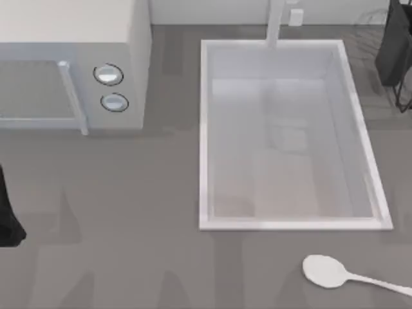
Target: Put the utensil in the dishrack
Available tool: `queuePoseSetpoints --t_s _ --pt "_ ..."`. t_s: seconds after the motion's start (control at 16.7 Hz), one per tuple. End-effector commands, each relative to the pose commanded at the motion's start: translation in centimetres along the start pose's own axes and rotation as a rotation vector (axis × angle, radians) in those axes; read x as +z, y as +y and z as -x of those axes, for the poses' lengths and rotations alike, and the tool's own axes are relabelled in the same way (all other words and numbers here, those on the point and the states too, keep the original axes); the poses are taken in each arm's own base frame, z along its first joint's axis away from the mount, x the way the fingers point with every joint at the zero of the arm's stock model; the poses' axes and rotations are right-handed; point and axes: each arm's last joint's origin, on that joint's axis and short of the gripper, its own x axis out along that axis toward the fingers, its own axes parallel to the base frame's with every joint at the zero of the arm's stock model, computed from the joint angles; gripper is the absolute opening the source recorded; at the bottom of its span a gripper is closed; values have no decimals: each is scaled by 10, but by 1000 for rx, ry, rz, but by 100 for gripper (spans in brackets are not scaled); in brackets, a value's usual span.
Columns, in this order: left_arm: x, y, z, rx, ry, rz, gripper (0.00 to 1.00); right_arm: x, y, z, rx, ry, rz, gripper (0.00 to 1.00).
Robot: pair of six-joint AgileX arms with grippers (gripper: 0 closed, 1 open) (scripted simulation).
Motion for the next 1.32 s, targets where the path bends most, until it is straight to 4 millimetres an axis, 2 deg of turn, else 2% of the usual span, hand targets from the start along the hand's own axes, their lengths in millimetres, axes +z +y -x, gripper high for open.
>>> queuePoseSetpoints --t_s 0.3,0.54,0.96,1.32 --pt "0 0 0 0 0 0 100 7 3 -1 29 73 57 100" --pt "0 0 0 0 0 0 100 24 11 -10 134 327 235 100" --pt "0 0 0 0 0 0 100 36 42 -52 535 937 677 100" --pt "0 0 0 0 0 0 100 35 74 -86 906 1255 954 100"
